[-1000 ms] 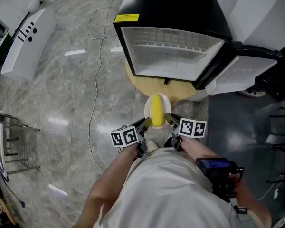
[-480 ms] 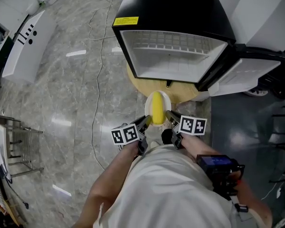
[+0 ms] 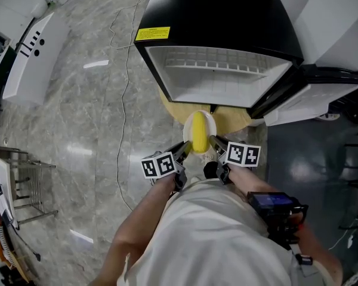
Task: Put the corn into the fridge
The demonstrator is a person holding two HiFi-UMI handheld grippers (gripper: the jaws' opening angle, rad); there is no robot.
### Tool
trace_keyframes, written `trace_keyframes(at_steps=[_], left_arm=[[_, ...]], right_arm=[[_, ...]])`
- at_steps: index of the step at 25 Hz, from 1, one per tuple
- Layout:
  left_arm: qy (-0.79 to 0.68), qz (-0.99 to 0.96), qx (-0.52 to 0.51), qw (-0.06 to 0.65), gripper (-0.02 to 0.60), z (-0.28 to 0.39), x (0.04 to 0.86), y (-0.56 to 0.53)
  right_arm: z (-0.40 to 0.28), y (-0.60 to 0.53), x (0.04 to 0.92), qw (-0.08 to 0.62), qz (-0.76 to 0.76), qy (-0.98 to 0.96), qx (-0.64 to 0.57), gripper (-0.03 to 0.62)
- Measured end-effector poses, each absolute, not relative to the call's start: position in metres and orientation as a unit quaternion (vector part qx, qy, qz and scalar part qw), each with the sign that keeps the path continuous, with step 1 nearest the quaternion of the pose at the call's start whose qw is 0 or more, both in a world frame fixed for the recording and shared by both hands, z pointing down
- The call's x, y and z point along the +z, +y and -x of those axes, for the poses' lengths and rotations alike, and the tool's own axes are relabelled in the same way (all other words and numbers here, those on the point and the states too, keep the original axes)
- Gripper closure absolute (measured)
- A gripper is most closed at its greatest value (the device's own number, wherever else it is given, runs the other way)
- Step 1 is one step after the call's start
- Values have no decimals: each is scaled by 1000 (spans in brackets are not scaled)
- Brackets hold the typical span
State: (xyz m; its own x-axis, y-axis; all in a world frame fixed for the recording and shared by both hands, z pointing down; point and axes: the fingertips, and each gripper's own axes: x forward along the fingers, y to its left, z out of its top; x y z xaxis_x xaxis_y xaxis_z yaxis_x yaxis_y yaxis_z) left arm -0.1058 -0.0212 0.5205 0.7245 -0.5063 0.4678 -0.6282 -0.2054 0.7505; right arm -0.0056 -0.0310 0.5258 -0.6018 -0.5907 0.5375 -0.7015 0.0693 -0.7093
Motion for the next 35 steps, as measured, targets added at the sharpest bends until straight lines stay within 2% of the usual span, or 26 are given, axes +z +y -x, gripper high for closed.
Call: trace_keyframes(at_steps=[35], left_arm=[[-383, -754, 102, 523, 509, 51, 567, -120]], right_arm=[[-50, -135, 570, 97, -440, -734, 508, 543]])
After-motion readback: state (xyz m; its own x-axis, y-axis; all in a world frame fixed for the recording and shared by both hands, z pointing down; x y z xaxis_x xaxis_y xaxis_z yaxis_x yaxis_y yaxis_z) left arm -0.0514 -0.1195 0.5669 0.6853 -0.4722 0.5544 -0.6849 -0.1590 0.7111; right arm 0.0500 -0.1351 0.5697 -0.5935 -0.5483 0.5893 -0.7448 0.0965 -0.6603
